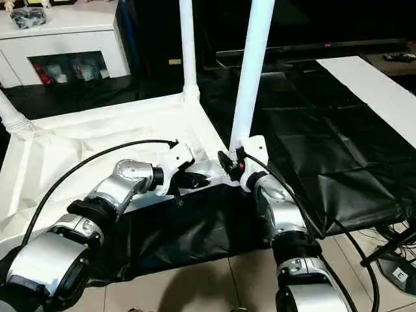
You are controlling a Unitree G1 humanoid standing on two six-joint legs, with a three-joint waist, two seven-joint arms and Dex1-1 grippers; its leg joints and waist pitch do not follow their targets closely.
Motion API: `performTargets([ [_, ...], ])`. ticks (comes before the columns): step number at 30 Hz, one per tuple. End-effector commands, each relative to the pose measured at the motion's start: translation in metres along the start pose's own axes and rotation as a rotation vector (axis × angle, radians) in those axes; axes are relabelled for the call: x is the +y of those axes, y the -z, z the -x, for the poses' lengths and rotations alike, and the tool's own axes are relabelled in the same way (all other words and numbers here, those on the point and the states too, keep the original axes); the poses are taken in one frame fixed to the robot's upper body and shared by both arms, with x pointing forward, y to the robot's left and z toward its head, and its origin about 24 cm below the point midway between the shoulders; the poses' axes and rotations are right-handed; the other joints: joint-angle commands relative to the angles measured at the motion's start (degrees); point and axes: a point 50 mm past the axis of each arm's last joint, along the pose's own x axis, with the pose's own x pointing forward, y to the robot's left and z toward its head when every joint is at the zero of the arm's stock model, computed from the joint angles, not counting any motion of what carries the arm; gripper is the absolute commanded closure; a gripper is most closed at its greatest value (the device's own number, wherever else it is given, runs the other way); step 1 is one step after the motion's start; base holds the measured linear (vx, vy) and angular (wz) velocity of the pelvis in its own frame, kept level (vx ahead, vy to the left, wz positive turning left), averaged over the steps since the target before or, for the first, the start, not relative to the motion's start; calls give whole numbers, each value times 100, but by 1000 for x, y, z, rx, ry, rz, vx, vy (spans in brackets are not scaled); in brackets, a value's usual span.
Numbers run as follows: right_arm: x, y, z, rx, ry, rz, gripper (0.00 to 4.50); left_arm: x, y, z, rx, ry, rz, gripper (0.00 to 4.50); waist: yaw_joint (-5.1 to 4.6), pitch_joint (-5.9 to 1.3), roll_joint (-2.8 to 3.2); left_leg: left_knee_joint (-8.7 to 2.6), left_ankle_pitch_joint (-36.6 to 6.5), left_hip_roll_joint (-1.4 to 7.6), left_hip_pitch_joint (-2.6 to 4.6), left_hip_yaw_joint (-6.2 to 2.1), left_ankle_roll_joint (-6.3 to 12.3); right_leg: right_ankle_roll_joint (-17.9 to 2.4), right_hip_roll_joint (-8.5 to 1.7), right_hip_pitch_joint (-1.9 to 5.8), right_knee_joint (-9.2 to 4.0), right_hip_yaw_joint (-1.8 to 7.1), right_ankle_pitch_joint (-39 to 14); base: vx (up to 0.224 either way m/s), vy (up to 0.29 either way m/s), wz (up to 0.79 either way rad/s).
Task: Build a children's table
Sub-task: Rotate leg to tighten
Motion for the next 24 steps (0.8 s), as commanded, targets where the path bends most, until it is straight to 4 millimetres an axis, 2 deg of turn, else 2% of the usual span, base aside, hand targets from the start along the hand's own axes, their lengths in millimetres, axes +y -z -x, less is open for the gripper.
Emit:
performTargets([
  [1,8,15,2,77,-71,-3,142,-11,-17,-11,-87,88,-52,450,22,-309,-82,-383,-2059,82,72,-74,242,-939,-226,193,-522,143,-2377,0,0,0],
  [2,4,15,8,80,-111,24,135,-10,-16,-10,-78,84,-59,450,44,-314,-114,-376,-1979,87,65,-67,284,-967,-230,207,-502,149,-2249,0,0,0],
  [3,4,14,9,80,-117,28,132,-10,-15,-10,-77,84,-60,450,60,-317,-108,-368,-1862,89,48,-60,330,-1009,-235,222,-488,155,-2080,0,0,0],
  [4,-1,14,15,81,-143,51,132,-9,-14,-9,-76,82,-60,450,63,-333,-149,-357,-1779,91,42,-52,354,-1042,-230,233,-464,155,-1954,0,0,0],
  [5,-11,11,28,69,-181,63,132,-8,-14,-7,-76,79,-60,450,97,-334,-128,-346,-1628,100,39,-45,420,-1098,-234,241,-442,159,-1732,0,0,0],
  [6,-24,6,46,55,-229,73,132,-8,-13,-6,-76,77,-60,450,166,-340,-139,-322,-1490,114,53,-30,507,-1120,-228,265,-425,166,-1484,0,0,0],
  [7,-29,4,54,50,-251,75,132,-8,-12,-6,-75,77,-61,450,218,-342,-132,-316,-1430,124,62,-25,566,-1133,-214,276,-409,168,-1332,0,0,0],
  [8,-35,2,64,49,-280,78,132,-8,-11,-5,-73,76,-62,450,282,-368,-145,-285,-1234,135,44,-13,672,-1232,-216,294,-350,169,-940,52,9,3],
  [9,-38,0,70,50,-300,80,132,-8,-10,-5,-71,75,-62,450,318,-382,-148,-268,-1021,130,7,-14,759,-1310,-228,316,-306,155,-642,0,0,0],
  [10,-38,0,70,50,-300,80,132,-8,-10,-5,-71,75,-62,450,334,-379,-153,-258,-982,123,8,-8,786,-1343,-222,308,-297,153,-564,0,0,0],
  [11,-41,-1,77,54,-315,87,132,-8,-10,-5,-69,80,-60,450,332,-381,-223,-245,-946,109,-19,-2,826,-1361,-231,320,-289,140,-546,0,0,0],
  [12,-47,-4,89,63,-345,80,132,-8,-10,-4,-76,79,-62,450,354,-374,-200,-248,-969,112,-6,-2,828,-1363,-239,308,-299,136,-639,0,0,0],
  [13,-51,-7,98,69,-365,74,132,-8,-10,-4,-81,78,-64,450,373,-344,-251,-253,-1110,115,5,3,838,-1258,-235,313,-350,135,-1037,0,0,0],
  [14,-52,-10,107,79,-398,70,132,-9,-10,-3,-95,78,-69,450,388,-343,-238,-256,-1136,118,1,-5,824,-1225,-245,313,-349,133,-1173,0,0,0],
  [15,-50,-12,114,89,-440,64,132,-8,-11,-1,-129,71,-47,450,402,-338,-270,-258,-1152,120,-5,-7,817,-1131,-246,320,-369,136,-1349,0,0,0],
  [16,-46,-13,116,97,-472,57,132,-8,-13,1,-152,74,-29,450,413,-327,-260,-267,-1141,125,-14,-18,816,-1093,-252,326,-372,140,-1398,0,0,0],
  [18,-41,-13,117,106,-506,49,129,-7,-14,3,-170,81,-16,406,387,-332,-246,-275,-1135,120,-38,-24,788,-1045,-255,307,-383,125,-1563,0,0,0],
  [19,-36,-12,116,111,-533,44,129,-6,-14,6,-176,82,-3,395,374,-331,-229,-278,-1198,123,-18,-24,703,-1052,-246,281,-401,120,-1667,0,0,0],
  [22,-26,-12,112,108,-576,22,129,-5,-17,15,-199,103,29,387,380,-331,-219,-294,-1199,160,5,-29,627,-1189,-250,265,-369,136,-1529,0,0,0],
  [24,-16,-14,102,89,-598,14,129,-5,-21,31,-224,145,58,374,387,-327,-275,-299,-1190,164,12,-25,599,-1219,-248,262,-350,137,-1479,0,0,0],
])
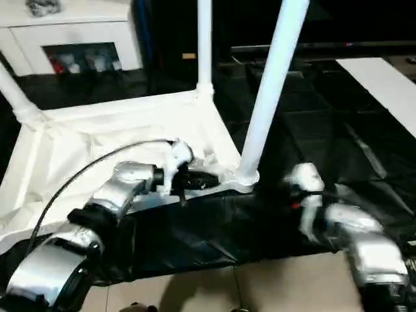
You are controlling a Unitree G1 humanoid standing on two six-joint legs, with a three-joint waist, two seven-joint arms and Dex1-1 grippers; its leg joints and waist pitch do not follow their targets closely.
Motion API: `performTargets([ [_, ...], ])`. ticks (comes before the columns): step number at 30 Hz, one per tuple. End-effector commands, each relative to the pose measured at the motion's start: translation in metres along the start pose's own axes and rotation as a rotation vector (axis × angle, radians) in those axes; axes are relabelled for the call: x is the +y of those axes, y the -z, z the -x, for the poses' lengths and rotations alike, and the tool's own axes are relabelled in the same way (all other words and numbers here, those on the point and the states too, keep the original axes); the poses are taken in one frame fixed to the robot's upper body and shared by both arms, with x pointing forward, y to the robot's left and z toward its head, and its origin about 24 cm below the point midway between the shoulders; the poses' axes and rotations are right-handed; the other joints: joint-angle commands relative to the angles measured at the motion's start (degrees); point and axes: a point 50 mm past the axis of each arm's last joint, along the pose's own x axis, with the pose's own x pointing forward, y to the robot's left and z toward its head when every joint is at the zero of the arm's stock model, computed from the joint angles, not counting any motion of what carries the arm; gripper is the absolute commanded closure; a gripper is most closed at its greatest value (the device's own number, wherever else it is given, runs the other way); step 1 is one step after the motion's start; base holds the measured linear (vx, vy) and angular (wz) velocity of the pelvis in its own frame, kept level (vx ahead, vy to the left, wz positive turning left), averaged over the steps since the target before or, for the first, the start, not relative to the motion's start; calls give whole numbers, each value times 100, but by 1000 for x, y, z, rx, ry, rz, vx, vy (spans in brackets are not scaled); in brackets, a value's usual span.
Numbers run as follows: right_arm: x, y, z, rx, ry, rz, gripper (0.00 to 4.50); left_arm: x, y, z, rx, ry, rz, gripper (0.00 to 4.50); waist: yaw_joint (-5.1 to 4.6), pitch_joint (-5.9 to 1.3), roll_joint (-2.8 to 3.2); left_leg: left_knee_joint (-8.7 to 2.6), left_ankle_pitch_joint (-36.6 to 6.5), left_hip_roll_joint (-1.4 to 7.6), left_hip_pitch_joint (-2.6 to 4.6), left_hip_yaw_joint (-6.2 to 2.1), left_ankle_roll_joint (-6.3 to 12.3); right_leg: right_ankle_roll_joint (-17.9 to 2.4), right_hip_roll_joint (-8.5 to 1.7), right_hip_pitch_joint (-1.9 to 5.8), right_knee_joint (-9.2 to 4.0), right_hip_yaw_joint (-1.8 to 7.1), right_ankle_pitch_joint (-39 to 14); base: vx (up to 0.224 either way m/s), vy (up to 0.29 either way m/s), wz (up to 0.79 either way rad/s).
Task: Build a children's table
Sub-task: Rotate leg to tighten, then rotate table base
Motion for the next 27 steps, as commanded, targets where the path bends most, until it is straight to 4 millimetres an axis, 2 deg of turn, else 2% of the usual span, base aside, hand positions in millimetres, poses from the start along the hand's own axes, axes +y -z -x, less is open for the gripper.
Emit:
performTargets([
  [1,3,-8,-10,-18,-22,15,129,-2,-9,14,-25,40,22,355,48,-369,-154,-321,-1089,150,16,-50,550,-1310,-254,289,-335,151,-1406,0,0,0],
  [2,3,-11,-23,-35,-34,2,129,-8,-8,33,7,82,42,350,28,-376,-173,-321,-1093,168,56,-41,498,-1352,-240,267,-319,158,-1349,0,0,0],
  [3,3,-11,-23,-35,-34,2,129,-8,-8,33,7,82,42,345,-7,-362,-144,-338,-1045,157,24,-45,485,-1358,-231,268,-307,162,-1342,0,0,0],
  [4,3,-11,-28,-38,-42,-4,129,-11,-5,40,29,96,51,345,6,-365,-156,-314,-1084,151,65,-25,470,-1326,-217,233,-325,164,-1384,0,0,0],
  [5,1,-12,-36,-44,-39,-7,129,-15,0,53,68,103,65,322,11,-367,-145,-322,-1033,154,73,-31,429,-1330,-230,239,-294,179,-1349,0,0,0],
  [6,1,-13,-42,-48,-37,-8,129,-17,3,61,94,106,75,315,-8,-365,-109,-339,-1037,162,78,-37,367,-1318,-218,224,-288,176,-1353,0,0,0],
  [7,-6,-15,-54,-70,8,2,129,-21,10,77,126,74,103,315,-27,-362,-182,-336,-1069,151,87,-23,307,-1293,-207,219,-288,181,-1321,0,0,0],
  [8,-7,-15,-55,-72,16,2,129,-21,11,79,130,70,106,310,-20,-382,-138,-334,-1064,164,97,-54,242,-1339,-252,213,-241,186,-1282,0,0,0],
  [9,-9,-16,-59,-80,39,4,129,-22,13,83,135,57,113,291,-31,-342,-124,-353,-1200,130,101,-27,178,-1269,-208,198,-308,189,-1459,0,0,0],
  [10,-12,-17,-62,-87,61,4,129,-23,14,88,135,34,117,291,-15,-354,-105,-351,-1253,147,142,-35,118,-1277,-227,187,-300,200,-1454,0,0,0],
  [11,-21,-19,-73,-97,157,1,129,-28,17,103,118,-61,124,274,-6,-359,-191,-359,-1264,172,136,-46,43,-1323,-257,188,-246,205,-1370,0,0,0],
  [12,-23,-20,-75,-100,173,0,129,-30,18,106,113,-88,123,269,-38,-332,-166,-391,-1322,150,110,-44,-10,-1283,-232,195,-277,202,-1474,0,0,0],
  [13,-24,-20,-77,-102,184,0,129,-31,19,109,110,-110,122,263,-36,-339,-164,-390,-1378,164,140,-42,-49,-1278,-235,184,-281,206,-1475,0,0,0],
  [14,-30,-23,-82,-109,248,1,129,-37,25,120,106,-188,137,241,-33,-331,-154,-389,-1425,154,143,-41,-87,-1246,-222,182,-285,212,-1454,0,0,0],
  [15,-30,-23,-82,-109,248,1,129,-37,25,120,106,-188,137,241,-50,-323,-180,-396,-1462,149,143,-38,-104,-1221,-206,185,-279,216,-1395,0,0,0],
  [17,-35,-24,-85,-118,302,-8,129,-46,31,129,128,-218,166,231,-30,-320,-186,-391,-1502,132,169,-24,-94,-1151,-183,173,-298,223,-1408,0,0,0],
  [18,-39,-25,-85,-121,339,-10,129,-50,35,134,145,-225,183,224,-38,-329,-225,-396,-1470,144,132,-48,-97,-1169,-223,203,-258,225,-1393,0,0,0],
  [19,-39,-25,-85,-121,339,-10,129,-50,35,134,145,-225,183,207,-50,-313,-220,-417,-1468,128,104,-52,-85,-1124,-201,219,-276,218,-1491,0,0,0],
  [20,-44,-27,-87,-144,375,-21,129,-56,39,139,168,-244,198,198,-26,-314,-264,-392,-1557,127,172,-21,-85,-1062,-191,165,-313,231,-1632,0,0,0],
  [21,-44,-27,-87,-144,375,-21,129,-56,39,139,168,-244,198,192,-35,-310,-266,-403,-1534,132,141,-41,-82,-1088,-214,188,-294,238,-1644,0,0,0],
  [22,-45,-29,-90,-158,384,-22,129,-57,40,142,190,-271,195,188,-26,-311,-244,-396,-1565,133,164,-31,-111,-1063,-197,160,-300,241,-1637,0,0,0],
  [25,-46,-30,-93,-160,389,-7,129,-54,42,143,223,-303,173,147,-21,-316,-241,-394,-1527,116,158,-41,-134,-1038,-174,179,-271,238,-1434,0,0,0],
  [26,-47,-31,-94,-165,399,-4,129,-50,42,143,238,-341,151,147,-24,-314,-213,-398,-1546,115,145,-48,-153,-1036,-173,181,-268,235,-1409,0,0,0],
  [27,-48,-32,-95,-170,413,-2,129,-46,42,144,242,-379,133,142,-46,-312,-224,-396,-1621,106,142,-51,-182,-1028,-170,181,-274,233,-1427,0,0,0],
])
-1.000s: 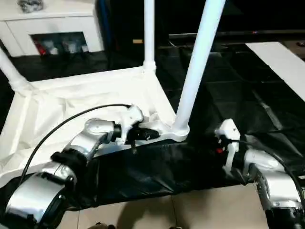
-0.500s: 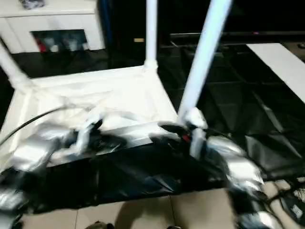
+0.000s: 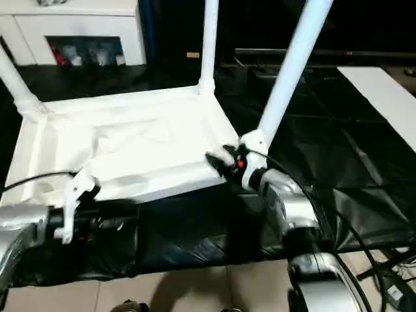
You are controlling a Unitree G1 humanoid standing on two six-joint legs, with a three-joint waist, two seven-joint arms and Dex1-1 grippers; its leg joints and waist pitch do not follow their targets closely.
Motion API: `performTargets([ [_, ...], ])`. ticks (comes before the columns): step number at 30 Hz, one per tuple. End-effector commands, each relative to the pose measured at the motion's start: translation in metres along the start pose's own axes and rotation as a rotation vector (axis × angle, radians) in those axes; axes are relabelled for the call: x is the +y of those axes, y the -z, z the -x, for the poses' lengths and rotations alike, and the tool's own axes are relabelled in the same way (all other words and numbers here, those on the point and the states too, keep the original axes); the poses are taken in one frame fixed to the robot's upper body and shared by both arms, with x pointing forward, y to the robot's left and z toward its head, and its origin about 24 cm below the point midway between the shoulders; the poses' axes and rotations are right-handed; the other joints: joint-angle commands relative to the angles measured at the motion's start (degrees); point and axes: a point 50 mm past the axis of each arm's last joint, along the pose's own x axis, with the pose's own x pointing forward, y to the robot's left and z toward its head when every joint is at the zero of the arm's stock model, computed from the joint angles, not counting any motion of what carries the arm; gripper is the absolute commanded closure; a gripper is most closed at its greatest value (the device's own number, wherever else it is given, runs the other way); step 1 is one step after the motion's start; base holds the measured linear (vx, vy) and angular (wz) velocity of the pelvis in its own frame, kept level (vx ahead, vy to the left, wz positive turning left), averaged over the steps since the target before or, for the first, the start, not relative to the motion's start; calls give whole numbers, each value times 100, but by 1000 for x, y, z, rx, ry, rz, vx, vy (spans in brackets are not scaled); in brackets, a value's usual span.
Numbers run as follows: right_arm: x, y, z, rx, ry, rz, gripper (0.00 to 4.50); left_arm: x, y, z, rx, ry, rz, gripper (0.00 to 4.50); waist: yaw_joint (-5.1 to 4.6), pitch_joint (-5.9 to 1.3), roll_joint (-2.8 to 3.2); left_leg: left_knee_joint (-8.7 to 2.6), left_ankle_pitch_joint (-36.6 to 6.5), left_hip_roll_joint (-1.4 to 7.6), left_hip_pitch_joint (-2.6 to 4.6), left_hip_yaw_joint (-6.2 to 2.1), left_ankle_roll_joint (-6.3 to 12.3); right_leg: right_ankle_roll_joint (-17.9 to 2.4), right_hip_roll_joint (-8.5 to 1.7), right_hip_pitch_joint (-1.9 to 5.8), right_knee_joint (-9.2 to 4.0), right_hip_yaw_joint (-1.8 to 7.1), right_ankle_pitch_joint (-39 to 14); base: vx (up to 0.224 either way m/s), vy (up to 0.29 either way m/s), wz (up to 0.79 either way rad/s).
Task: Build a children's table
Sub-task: Rotate table base
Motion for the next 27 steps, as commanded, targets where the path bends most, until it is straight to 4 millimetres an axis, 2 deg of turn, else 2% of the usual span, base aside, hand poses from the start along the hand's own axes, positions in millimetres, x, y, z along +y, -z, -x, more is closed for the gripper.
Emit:
performTargets([
  [1,-7,-7,-1,-28,50,20,129,9,-7,-1,0,-102,-57,120,-34,-374,80,-415,-1654,118,136,-60,-144,-1029,-177,189,-345,200,-1452,0,0,0],
  [3,-10,-9,-2,-43,76,25,129,18,-14,-3,-35,-190,-89,110,-15,-370,126,-397,-1821,103,166,-54,-195,-1013,-177,164,-364,214,-1591,0,0,0],
  [4,-11,-9,-2,-45,80,25,129,20,-15,-3,-41,-203,-95,103,-27,-369,108,-399,-1863,102,152,-54,-194,-996,-173,167,-377,215,-1626,0,0,0],
  [5,-14,-9,-1,-49,102,28,129,24,-17,-2,-58,-251,-113,97,-23,-374,114,-404,-1923,101,136,-79,-221,-938,-182,191,-378,214,-1771,0,0,0],
  [6,-15,-9,-1,-49,110,26,129,25,-17,-2,-64,-265,-116,97,-19,-377,123,-399,-1927,99,139,-83,-219,-936,-182,184,-384,215,-1779,0,0,0],
  [7,-15,-8,0,-45,116,31,129,25,-17,-2,-69,-271,-120,88,-24,-374,110,-397,-1924,98,133,-83,-226,-937,-174,185,-384,215,-1773,0,0,0],
  [9,-20,-6,1,-27,146,59,129,25,-18,-2,-103,-297,-133,69,-17,-386,142,-392,-1897,96,131,-94,-248,-986,-168,196,-366,204,-1692,0,0,0],
  [10,-21,-6,1,-24,151,65,129,25,-18,-2,-112,-301,-133,69,-27,-386,130,-388,-1898,94,128,-87,-237,-1005,-158,192,-368,205,-1653,0,0,0],
  [11,-22,-5,1,-22,159,72,129,25,-18,-2,-135,-312,-137,50,-20,-393,127,-379,-1875,97,137,-83,-223,-1043,-156,188,-358,205,-1578,0,0,0],
  [13,-22,-6,1,-26,159,67,129,26,-17,0,-185,-350,-130,34,-16,-399,140,-377,-1827,100,131,-83,-197,-1088,-150,196,-344,201,-1452,0,0,0],
  [14,-22,-6,1,-33,157,60,129,27,-15,4,-249,-405,-113,25,-25,-400,160,-375,-1829,97,106,-88,-185,-1116,-141,216,-335,197,-1282,0,0,0],
  [16,-20,-5,0,-35,148,48,129,28,-10,8,-314,-463,-83,17,-23,-411,149,-368,-1798,96,99,-86,-163,-1138,-141,227,-321,198,-1179,0,0,0],
  [17,-20,-5,0,-35,144,43,129,28,-8,10,-336,-483,-72,4,-30,-411,179,-364,-1824,97,100,-85,-144,-1156,-135,224,-318,196,-1118,0,0,0],
  [18,-16,-1,2,-41,118,7,129,25,8,18,-424,-585,-17,4,-28,-409,168,-367,-1841,96,102,-86,-138,-1153,-131,223,-323,193,-1130,0,0,0],
  [19,-16,-1,2,-41,118,7,129,25,8,18,-424,-585,-17,4,-33,-402,155,-366,-1859,107,75,-85,-86,-1156,-146,244,-334,199,-1100,0,0,0],
  [20,-11,2,4,-48,82,-1,129,20,21,24,-458,-676,-3,4,-17,-416,163,-364,-1866,104,81,-94,-40,-1104,-131,245,-338,194,-1135,0,0,0],
  [22,-7,6,6,-42,47,1,129,16,30,29,-499,-763,7,4,-11,-413,172,-367,-1912,116,97,-87,-8,-1061,-124,219,-354,196,-1173,0,0,0],
  [23,-4,8,7,-38,31,17,102,13,33,30,-525,-797,7,0,-11,-399,194,-372,-1994,126,97,-89,0,-1053,-121,212,-371,201,-1202,0,0,0],
  [25,4,13,11,-30,-19,50,95,6,38,34,-596,-882,-14,0,14,-391,179,-375,-2159,133,123,-88,-4,-1031,-126,189,-404,199,-1393,0,0,0],
  [26,9,15,13,-25,-58,40,85,2,41,36,-627,-926,-24,0,8,-364,160,-394,-2281,138,96,-94,-8,-929,-132,202,-434,197,-1574,0,0,0],
  [27,11,17,14,-20,-72,35,85,0,45,37,-637,-954,-30,0,17,-357,154,-406,-2412,138,100,-110,-17,-803,-139,200,-462,193,-1833,0,0,0],
])
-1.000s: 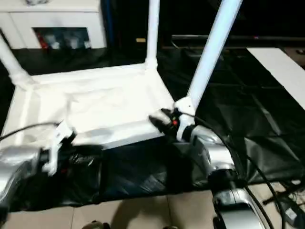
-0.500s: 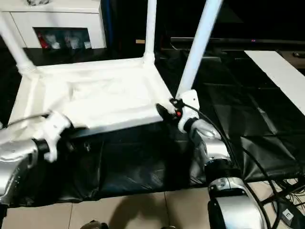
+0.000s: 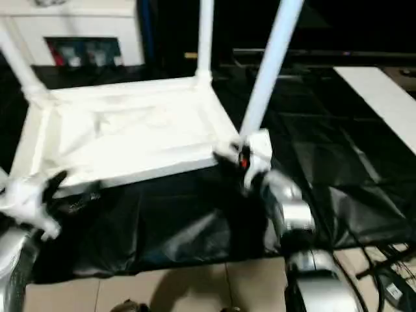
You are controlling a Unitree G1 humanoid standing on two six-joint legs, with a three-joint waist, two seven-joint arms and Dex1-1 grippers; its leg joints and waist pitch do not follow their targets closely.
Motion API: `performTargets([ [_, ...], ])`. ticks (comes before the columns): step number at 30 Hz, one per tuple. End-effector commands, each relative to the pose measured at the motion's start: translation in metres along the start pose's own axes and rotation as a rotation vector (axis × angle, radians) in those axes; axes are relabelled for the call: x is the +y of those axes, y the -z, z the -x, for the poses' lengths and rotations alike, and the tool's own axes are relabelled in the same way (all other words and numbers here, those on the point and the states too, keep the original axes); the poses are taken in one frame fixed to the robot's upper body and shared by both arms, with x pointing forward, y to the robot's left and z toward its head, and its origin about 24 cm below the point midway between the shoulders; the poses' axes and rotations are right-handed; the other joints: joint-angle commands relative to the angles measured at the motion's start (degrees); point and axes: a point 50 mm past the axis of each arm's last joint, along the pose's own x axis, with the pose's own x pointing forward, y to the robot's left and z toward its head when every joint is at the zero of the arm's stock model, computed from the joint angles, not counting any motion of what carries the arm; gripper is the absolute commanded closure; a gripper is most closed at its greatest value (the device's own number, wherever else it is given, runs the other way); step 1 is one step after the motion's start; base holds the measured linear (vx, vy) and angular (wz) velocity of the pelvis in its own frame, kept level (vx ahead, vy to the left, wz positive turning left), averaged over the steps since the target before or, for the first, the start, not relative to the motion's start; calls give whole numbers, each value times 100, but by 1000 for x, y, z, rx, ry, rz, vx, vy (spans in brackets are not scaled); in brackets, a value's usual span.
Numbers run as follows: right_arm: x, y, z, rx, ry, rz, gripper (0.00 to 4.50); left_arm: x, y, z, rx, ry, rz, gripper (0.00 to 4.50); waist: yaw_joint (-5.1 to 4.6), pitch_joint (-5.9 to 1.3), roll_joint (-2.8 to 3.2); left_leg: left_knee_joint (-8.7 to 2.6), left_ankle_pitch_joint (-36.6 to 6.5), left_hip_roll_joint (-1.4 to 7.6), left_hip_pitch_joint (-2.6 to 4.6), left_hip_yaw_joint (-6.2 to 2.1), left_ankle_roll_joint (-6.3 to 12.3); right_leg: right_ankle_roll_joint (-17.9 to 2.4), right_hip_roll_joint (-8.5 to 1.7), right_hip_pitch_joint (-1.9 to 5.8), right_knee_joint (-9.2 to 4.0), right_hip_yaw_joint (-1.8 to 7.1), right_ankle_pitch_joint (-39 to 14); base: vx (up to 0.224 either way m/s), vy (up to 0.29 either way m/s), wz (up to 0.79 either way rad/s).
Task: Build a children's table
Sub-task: Rotate table base
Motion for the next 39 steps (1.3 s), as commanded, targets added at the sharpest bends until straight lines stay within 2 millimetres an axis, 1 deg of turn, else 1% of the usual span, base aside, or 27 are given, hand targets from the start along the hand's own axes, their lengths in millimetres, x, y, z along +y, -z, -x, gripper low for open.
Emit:
performTargets([
  [1,4,-5,1,-9,-39,6,72,3,2,6,-40,-56,-34,0,-3,-354,89,-425,-2452,127,98,-88,3,-762,-176,185,-487,162,-1909,0,0,0],
  [2,7,-4,2,-2,-52,15,62,5,8,13,-53,-98,-50,0,-13,-358,84,-428,-2497,128,104,-91,-26,-730,-184,172,-479,165,-2017,0,0,0],
  [4,11,-3,4,0,-67,22,47,9,12,19,-58,-169,-74,0,-18,-338,71,-427,-2574,113,104,-92,-28,-561,-180,156,-527,167,-2261,0,0,0],
  [5,12,-2,5,3,-79,24,37,10,13,22,-61,-214,-87,0,-53,-336,164,-433,-2680,117,118,-105,-85,-507,-169,150,-555,162,-2322,0,0,0],
  [6,16,-2,7,10,-121,4,27,11,16,26,-60,-274,-100,0,-54,-334,148,-440,-2721,107,105,-126,-110,-476,-182,166,-542,150,-2460,0,0,0],
  [7,18,-2,8,11,-137,1,21,12,16,27,-59,-295,-103,0,-50,-336,142,-435,-2753,110,126,-119,-92,-438,-159,150,-562,152,-2492,0,0,0],
  [9,25,-2,11,11,-194,-4,7,14,19,31,-58,-368,-115,0,-51,-335,156,-426,-2788,114,123,-131,-73,-430,-179,139,-567,153,-2571,0,0,0],
  [11,29,-2,13,12,-231,-9,7,16,21,35,-53,-426,-127,0,-51,-329,144,-427,-2767,117,110,-135,-52,-403,-167,140,-572,148,-2561,0,0,0],
  [12,30,-2,13,12,-242,-9,7,17,21,36,-55,-450,-136,0,-49,-327,147,-423,-2786,112,119,-135,-49,-389,-167,123,-583,146,-2639,0,0,0],
  [18,30,0,16,29,-224,-6,7,30,22,38,-77,-576,-188,0,-49,-339,159,-416,-2794,101,130,-152,-68,-370,-161,108,-587,137,-2606,0,0,0],
  [19,30,0,16,30,-221,-5,7,31,22,38,-79,-579,-189,0,-61,-338,135,-415,-2788,100,122,-151,-62,-367,-159,112,-588,135,-2610,0,0,0],
  [20,30,0,16,34,-216,-6,7,32,22,37,-85,-587,-196,0,-48,-342,152,-413,-2789,98,129,-154,-65,-370,-170,107,-587,135,-2647,0,0,0],
  [22,29,1,18,41,-207,-7,7,36,19,31,-107,-576,-196,0,-35,-348,151,-408,-2768,89,141,-154,-65,-361,-170,97,-593,137,-2646,0,0,0],
  [23,29,1,18,44,-203,-6,7,38,18,28,-117,-568,-195,0,-33,-350,154,-413,-2732,90,127,-164,-64,-384,-171,109,-579,139,-2552,0,0,0],
  [24,28,1,18,47,-191,-1,7,38,15,17,-134,-527,-199,0,-31,-356,160,-425,-2705,95,114,-173,-79,-409,-176,126,-563,134,-2467,0,0,0],
  [25,27,2,18,50,-183,2,7,37,14,10,-145,-501,-206,0,-11,-368,174,-408,-2703,85,155,-158,-98,-413,-168,90,-569,141,-2405,0,0,0],
  [26,27,2,18,51,-172,9,7,37,12,2,-158,-470,-203,0,-14,-369,137,-414,-2695,92,152,-165,-100,-439,-173,100,-557,139,-2355,0,0,0],
  [27,26,2,18,50,-169,10,7,37,12,1,-160,-463,-199,0,-13,-367,161,-429,-2643,96,115,-179,-122,-495,-191,136,-522,135,-2263,0,0,0],
  [28,25,3,18,52,-150,19,7,39,9,-3,-169,-452,-206,0,-20,-369,121,-432,-2619,106,104,-177,-121,-509,-197,142,-516,134,-2226,0,0,0],
  [31,20,8,18,88,-101,8,7,49,3,-22,-162,-405,-195,0,-14,-389,162,-414,-2501,89,111,-164,-146,-604,-199,142,-481,145,-2037,0,0,0],
  [32,18,11,19,125,-67,15,7,53,2,-27,-149,-393,-190,0,3,-393,168,-405,-2461,80,140,-153,-166,-641,-198,123,-476,150,-1992,0,0,0],
  [33,18,11,19,125,-67,15,7,53,2,-27,-149,-393,-190,0,-6,-392,168,-406,-2446,83,131,-156,-186,-664,-193,132,-460,150,-1949,0,0,0],
  [34,16,18,22,203,-61,-3,7,57,-1,-35,-145,-361,-175,0,-10,-393,171,-418,-2395,85,111,-164,-200,-696,-186,165,-440,143,-1844,0,0,0],
  [35,16,18,22,205,-62,-4,7,57,-1,-35,-144,-360,-173,0,8,-395,176,-412,-2380,76,130,-158,-206,-709,-186,161,-440,142,-1836,0,0,0],
  [37,13,22,25,251,-46,-6,7,62,-3,-45,-137,-288,-105,0,26,-407,195,-405,-2289,75,125,-145,-238,-796,-192,175,-411,148,-1669,0,0,0],
  [38,4,22,26,258,18,11,7,66,-2,-55,-86,-130,29,0,66,-418,169,-391,-2186,75,143,-106,-289,-919,-203,150,-387,154,-1585,0,0,0],
  [39,2,22,26,258,37,13,7,66,-2,-57,-73,-85,60,0,76,-412,181,-391,-2177,70,140,-104,-315,-974,-211,146,-372,154,-1622,0,0,0],
])
